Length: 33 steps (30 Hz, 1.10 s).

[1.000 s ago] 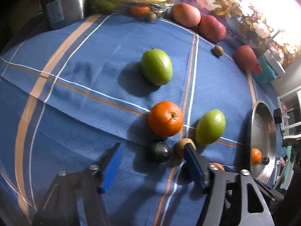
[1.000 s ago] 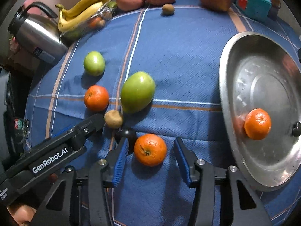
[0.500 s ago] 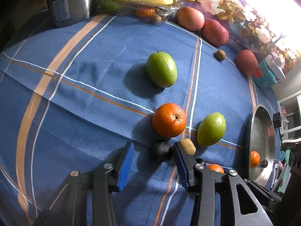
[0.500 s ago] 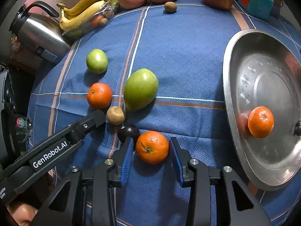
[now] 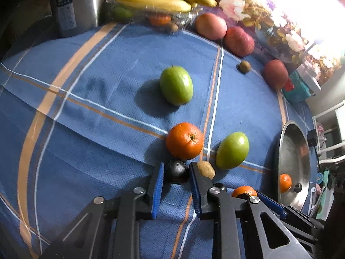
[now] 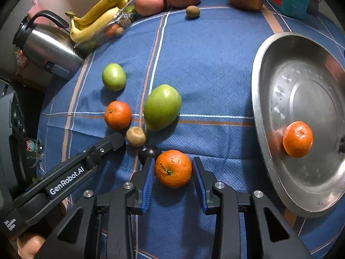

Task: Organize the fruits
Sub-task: 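Close the right gripper on another tangerine while the left gripper closes on another dark plum, then lift the tangerine with the right gripper toward the steel plate while the left lifts the plum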

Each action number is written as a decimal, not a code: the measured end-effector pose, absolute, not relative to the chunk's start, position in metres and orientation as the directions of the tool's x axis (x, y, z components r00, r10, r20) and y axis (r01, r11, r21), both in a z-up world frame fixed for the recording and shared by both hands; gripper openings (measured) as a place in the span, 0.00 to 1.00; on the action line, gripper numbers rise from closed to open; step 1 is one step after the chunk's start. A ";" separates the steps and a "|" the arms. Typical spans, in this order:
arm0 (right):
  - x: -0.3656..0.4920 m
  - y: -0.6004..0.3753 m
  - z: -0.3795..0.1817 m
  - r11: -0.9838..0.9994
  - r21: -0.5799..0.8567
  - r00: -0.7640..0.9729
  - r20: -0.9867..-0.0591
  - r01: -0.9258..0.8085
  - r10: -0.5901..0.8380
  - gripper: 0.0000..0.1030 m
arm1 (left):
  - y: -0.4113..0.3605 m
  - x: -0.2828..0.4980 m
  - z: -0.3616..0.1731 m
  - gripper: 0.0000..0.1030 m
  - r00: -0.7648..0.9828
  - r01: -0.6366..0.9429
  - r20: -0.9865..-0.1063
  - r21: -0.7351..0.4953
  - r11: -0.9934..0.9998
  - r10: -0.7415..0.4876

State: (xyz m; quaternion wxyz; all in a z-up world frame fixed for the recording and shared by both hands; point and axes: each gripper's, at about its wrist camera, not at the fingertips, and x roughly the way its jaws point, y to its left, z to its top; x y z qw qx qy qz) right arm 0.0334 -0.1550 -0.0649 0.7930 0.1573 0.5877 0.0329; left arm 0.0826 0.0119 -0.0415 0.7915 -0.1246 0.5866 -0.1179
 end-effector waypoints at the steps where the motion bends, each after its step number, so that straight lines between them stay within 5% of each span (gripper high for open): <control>1: 0.033 -0.155 -0.063 0.948 0.291 0.313 -0.919 0.131 0.239 0.36 | 0.013 0.082 -0.037 0.25 0.297 0.041 -0.895 -0.337 0.941 -0.334; 15: 0.015 -0.170 0.000 0.946 0.307 0.471 -0.853 0.108 0.223 0.35 | 0.001 0.074 0.019 0.25 0.442 0.115 -0.843 -0.285 0.951 -0.307; 33: 0.009 -0.224 -0.006 0.925 0.278 0.474 -0.871 0.261 0.128 0.35 | -0.044 0.066 0.028 0.25 0.466 0.185 -0.855 -0.159 0.970 -0.229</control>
